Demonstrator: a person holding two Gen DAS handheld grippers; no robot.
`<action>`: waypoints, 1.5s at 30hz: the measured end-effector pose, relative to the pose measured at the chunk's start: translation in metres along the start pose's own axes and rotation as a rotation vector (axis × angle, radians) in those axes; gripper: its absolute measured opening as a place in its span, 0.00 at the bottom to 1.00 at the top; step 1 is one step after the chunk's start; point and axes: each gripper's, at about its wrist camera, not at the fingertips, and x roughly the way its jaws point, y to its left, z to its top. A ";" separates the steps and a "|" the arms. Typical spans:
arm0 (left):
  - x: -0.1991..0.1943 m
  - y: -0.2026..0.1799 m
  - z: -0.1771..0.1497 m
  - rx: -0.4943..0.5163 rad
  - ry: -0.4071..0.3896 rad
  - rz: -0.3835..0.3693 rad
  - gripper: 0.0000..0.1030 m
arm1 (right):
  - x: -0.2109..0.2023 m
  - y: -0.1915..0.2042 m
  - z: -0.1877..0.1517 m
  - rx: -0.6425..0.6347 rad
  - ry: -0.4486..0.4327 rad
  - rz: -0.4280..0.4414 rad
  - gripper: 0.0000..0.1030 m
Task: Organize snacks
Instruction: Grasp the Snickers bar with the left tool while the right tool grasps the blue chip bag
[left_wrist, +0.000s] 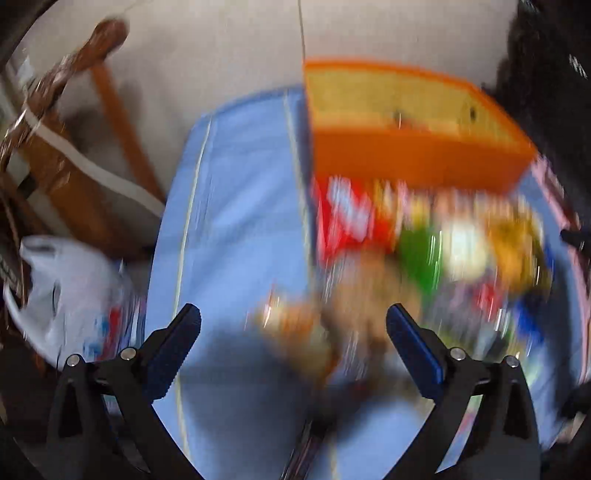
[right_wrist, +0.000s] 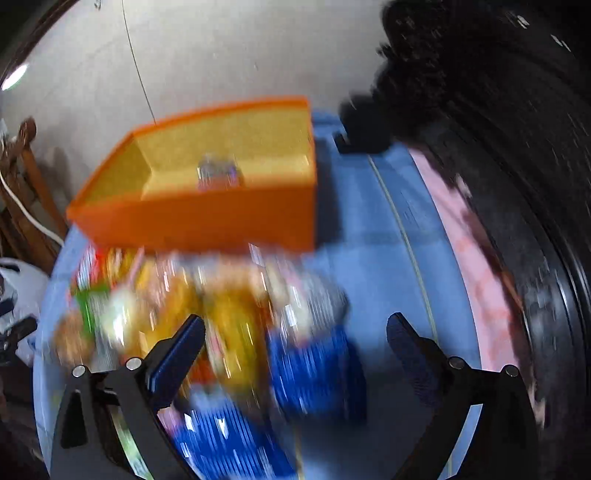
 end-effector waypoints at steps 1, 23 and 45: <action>-0.001 0.002 -0.022 0.003 0.031 -0.007 0.96 | -0.003 -0.003 -0.013 0.009 0.026 0.000 0.96; 0.018 0.012 -0.112 -0.019 0.146 -0.192 0.16 | -0.021 0.023 -0.105 -0.016 0.161 -0.016 0.96; 0.007 0.001 -0.088 -0.120 0.145 -0.251 0.16 | 0.017 0.070 -0.087 -0.221 0.217 0.136 0.96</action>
